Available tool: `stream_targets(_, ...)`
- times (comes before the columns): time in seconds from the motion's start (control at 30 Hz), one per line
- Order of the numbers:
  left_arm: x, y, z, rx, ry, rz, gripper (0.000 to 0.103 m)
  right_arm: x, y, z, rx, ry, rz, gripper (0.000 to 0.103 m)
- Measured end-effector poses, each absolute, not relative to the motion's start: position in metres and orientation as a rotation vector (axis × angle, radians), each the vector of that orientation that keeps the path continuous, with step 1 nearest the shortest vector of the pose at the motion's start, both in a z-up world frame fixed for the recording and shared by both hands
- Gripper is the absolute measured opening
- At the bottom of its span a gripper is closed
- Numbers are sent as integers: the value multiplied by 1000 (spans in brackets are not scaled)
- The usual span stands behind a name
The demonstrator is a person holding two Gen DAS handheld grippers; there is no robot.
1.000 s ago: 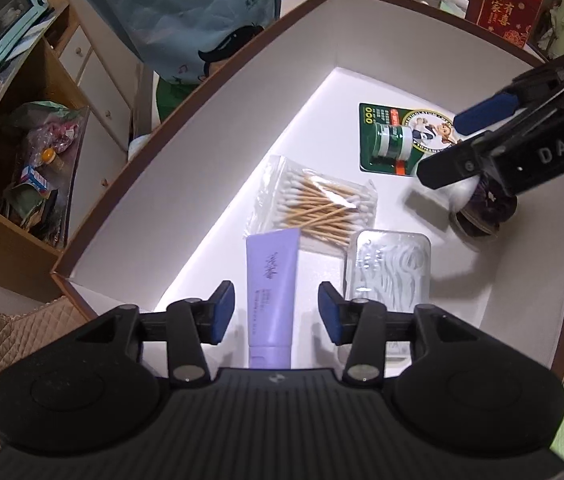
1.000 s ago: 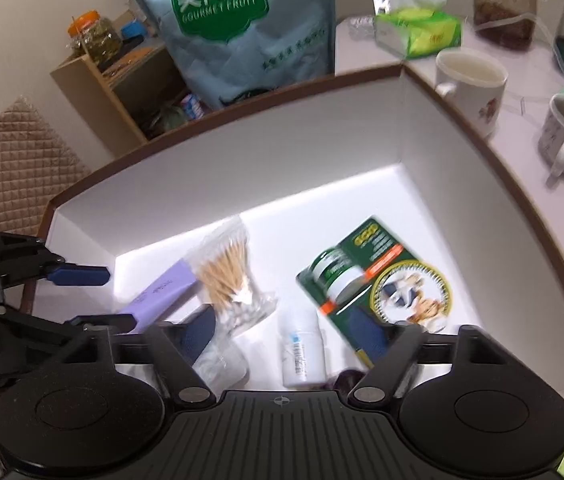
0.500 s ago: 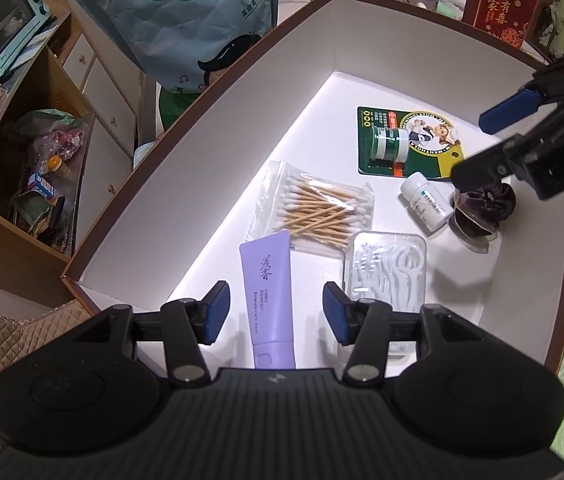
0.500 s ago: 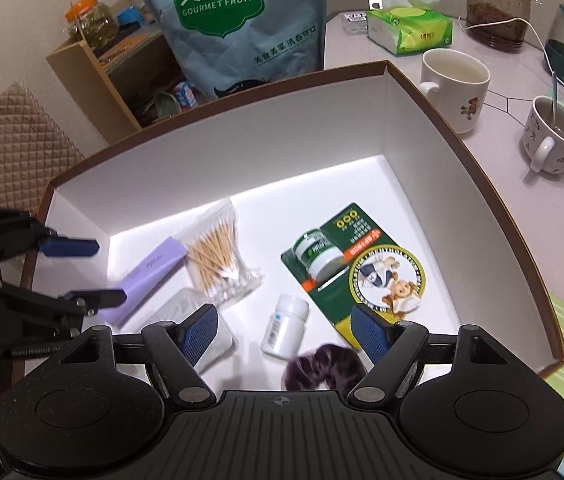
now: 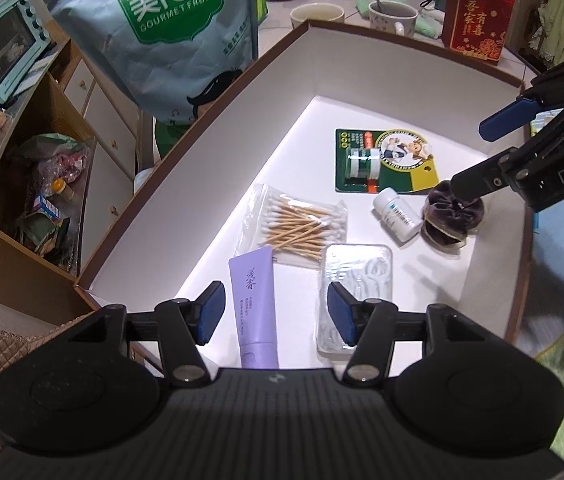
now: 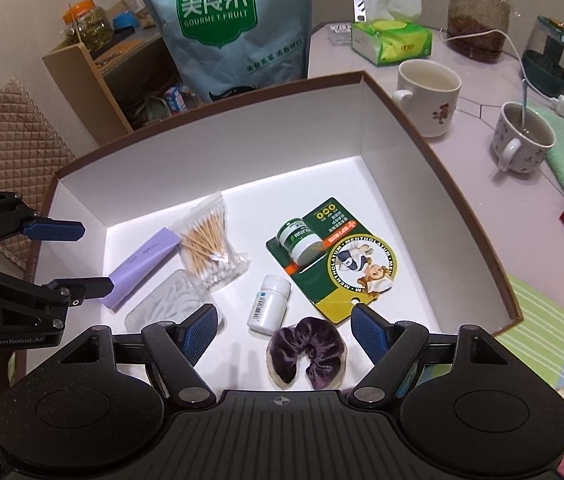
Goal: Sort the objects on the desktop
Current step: 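Withdraw both grippers from the box back over the table items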
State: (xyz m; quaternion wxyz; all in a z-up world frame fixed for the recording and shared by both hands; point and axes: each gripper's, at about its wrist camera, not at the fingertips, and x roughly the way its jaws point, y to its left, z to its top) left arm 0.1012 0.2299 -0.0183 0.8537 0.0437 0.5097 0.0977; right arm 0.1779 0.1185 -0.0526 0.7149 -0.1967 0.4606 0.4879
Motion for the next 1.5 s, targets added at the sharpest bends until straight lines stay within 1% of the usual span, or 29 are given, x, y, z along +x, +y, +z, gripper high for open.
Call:
stream_targets(0.33, 82, 208, 1, 119, 1036, 218, 54, 163, 96, -32, -400, 973, 1082, 77)
stream_targets(0.53, 71, 192, 8, 136, 1024, 227, 58, 154, 77, -24, -376, 951, 1090, 77)
stream_targets(0.63, 67, 182, 12, 144, 1018, 229, 61, 150, 66, -20, -365, 942, 1097, 77)
stream_targets(0.8, 64, 163, 19, 155, 1005, 229, 62, 149, 45, -14, -344, 929, 1100, 77)
stream_targets(1.17, 66, 108, 25, 170, 990, 200, 63, 153, -20, -7, -279, 919, 1073, 77)
stream_targets(1.5, 76, 55, 17, 169, 992, 145, 67, 165, -88, -13, -228, 948, 989, 77)
